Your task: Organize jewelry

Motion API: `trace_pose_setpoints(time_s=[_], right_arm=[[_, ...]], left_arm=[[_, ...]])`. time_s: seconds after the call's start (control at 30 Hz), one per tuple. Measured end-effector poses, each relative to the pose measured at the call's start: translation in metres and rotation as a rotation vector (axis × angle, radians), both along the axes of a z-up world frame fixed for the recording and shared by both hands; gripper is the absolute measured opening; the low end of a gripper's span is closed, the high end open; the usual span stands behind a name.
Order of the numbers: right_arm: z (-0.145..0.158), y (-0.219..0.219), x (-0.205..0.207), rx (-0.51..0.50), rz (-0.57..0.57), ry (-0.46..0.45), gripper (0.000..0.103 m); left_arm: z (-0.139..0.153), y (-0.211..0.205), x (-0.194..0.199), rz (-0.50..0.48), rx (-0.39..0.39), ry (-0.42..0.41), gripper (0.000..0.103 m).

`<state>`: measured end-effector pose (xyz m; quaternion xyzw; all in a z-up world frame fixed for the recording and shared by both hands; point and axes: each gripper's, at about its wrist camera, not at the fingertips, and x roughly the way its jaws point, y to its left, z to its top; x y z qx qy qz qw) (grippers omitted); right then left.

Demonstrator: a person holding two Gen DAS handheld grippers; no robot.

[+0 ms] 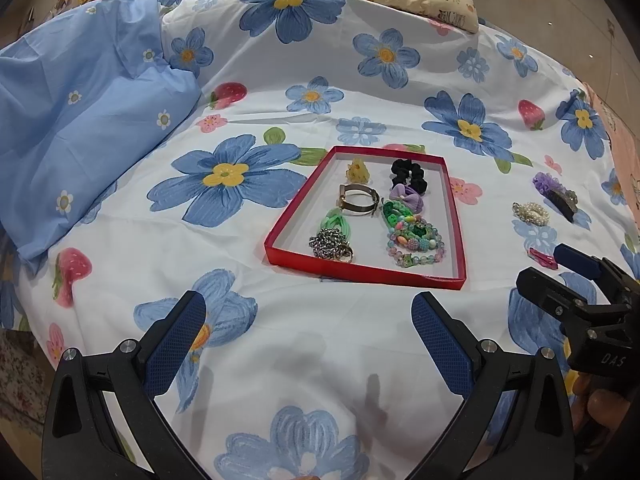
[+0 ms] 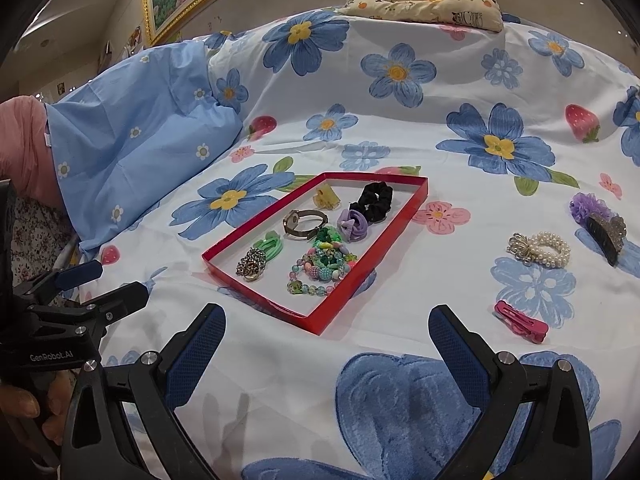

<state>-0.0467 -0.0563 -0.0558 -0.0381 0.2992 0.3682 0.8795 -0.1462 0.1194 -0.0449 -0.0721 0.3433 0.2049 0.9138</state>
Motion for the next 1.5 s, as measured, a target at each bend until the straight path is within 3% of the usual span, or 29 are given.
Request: trace_pose_setpoints(time_s=[1.5], right_arm=[[0.0021,0.0025,-0.0002,0.003,0.004,-0.003,0.103]], left_arm=[[-0.0062,0.0058,0.0025,-0.005,-0.014,0.006,0.103]])
